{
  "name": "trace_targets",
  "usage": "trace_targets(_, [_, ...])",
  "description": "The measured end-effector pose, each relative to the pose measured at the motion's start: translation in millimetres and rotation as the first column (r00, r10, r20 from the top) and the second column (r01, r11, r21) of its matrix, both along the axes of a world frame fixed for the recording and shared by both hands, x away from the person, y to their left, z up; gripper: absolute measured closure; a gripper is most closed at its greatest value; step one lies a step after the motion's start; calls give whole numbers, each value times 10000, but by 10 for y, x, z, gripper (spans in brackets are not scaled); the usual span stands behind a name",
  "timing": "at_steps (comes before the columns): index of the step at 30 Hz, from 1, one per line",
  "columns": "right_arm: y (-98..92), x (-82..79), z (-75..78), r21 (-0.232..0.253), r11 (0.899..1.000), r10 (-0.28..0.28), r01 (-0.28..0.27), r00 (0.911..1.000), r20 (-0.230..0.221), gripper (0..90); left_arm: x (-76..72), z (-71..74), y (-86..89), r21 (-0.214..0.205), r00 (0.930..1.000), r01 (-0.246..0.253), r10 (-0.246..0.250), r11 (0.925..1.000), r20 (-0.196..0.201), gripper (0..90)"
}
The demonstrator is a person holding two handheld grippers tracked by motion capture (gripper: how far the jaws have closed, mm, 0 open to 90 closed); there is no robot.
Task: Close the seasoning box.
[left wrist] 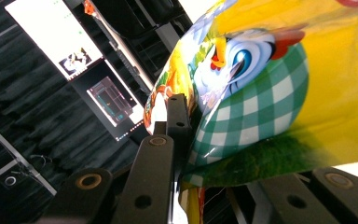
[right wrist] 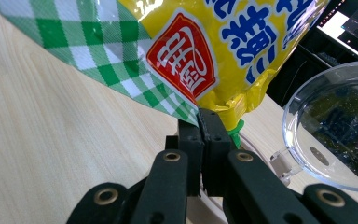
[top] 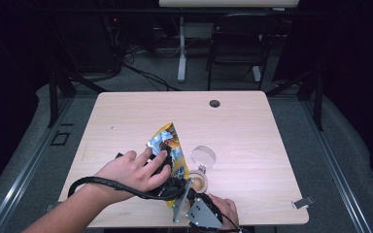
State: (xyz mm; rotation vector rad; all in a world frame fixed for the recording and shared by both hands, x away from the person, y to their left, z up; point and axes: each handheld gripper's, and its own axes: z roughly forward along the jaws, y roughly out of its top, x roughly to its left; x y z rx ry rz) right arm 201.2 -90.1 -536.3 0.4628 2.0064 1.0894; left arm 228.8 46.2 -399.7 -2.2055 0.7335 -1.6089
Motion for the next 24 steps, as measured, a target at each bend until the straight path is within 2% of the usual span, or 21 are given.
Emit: trace_targets(24, [1,-1,-1,-3,10000,-4,4,10000,12,886,-4,-1,9,-26,10000,-24,24,10000,-23,828])
